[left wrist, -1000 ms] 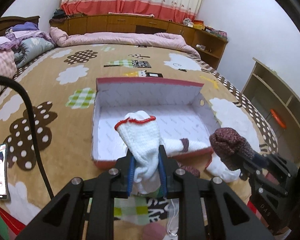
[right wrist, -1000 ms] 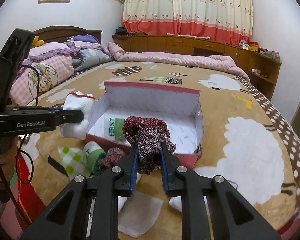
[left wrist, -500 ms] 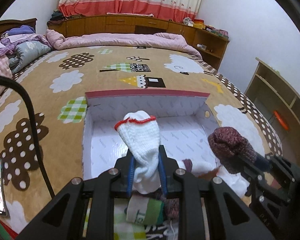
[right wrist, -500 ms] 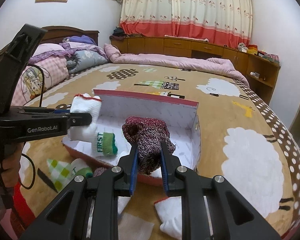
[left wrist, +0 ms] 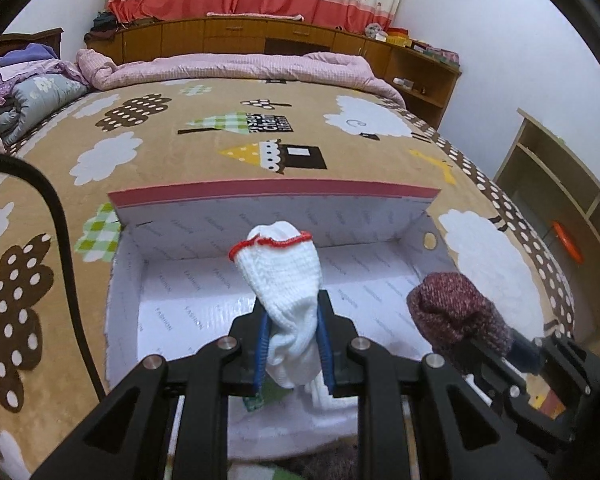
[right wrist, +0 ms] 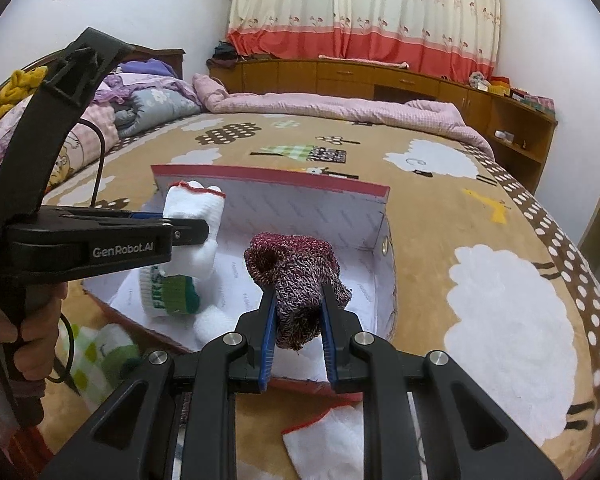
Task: Organize soft objects
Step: 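Carry the white sock and maroon sock over the pink box, then lower both socks into the box and open both grippers, then grasp the pink sponge with left gripper while right grasps the red-edged white cloth, then carry the pink sponge and white cloth into the box and open both grippers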
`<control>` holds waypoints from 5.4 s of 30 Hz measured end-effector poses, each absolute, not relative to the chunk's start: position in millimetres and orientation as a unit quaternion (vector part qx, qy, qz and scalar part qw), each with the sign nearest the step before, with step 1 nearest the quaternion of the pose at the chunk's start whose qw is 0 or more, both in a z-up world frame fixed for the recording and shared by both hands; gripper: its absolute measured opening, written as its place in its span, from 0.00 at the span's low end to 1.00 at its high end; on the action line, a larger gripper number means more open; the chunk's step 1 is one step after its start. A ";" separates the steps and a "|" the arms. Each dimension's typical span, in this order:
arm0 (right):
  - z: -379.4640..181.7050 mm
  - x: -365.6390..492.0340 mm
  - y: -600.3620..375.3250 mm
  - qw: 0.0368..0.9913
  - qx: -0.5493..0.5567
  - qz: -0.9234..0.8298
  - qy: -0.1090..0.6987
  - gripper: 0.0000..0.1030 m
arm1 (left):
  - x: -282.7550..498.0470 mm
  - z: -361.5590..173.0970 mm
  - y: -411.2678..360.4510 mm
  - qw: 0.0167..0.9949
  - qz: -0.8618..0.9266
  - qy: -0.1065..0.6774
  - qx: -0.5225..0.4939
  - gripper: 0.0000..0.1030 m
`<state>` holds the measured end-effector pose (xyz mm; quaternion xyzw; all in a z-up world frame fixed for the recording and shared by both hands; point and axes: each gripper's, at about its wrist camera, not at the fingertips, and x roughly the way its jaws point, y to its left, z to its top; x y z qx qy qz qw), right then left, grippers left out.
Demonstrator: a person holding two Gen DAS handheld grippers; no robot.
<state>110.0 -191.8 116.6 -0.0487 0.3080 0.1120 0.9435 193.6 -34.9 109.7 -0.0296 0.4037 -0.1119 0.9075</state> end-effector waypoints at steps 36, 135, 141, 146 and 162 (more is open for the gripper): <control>100.5 117.2 -198.6 0.939 -0.036 0.108 0.324 0.39 | 208.8 82.4 -52.1 0.899 -0.092 0.428 0.012 0.59; 91.9 9.7 -230.8 0.939 -0.046 0.085 0.331 0.18 | 12.6 80.4 16.9 0.880 -0.117 0.458 -0.032 0.31; 106.8 18.7 -221.7 0.942 -0.048 0.096 0.319 0.18 | 30.3 100.2 17.4 0.892 -0.112 0.437 -0.029 0.32; 119.3 25.1 -212.3 0.945 -0.055 0.103 0.306 0.18 | 45.7 114.0 16.1 0.900 -0.109 0.421 -0.026 0.32; 139.6 87.8 -183.6 0.946 -0.069 0.118 0.295 0.18 | 112.7 131.7 10.4 0.914 -0.092 0.395 -0.021 0.32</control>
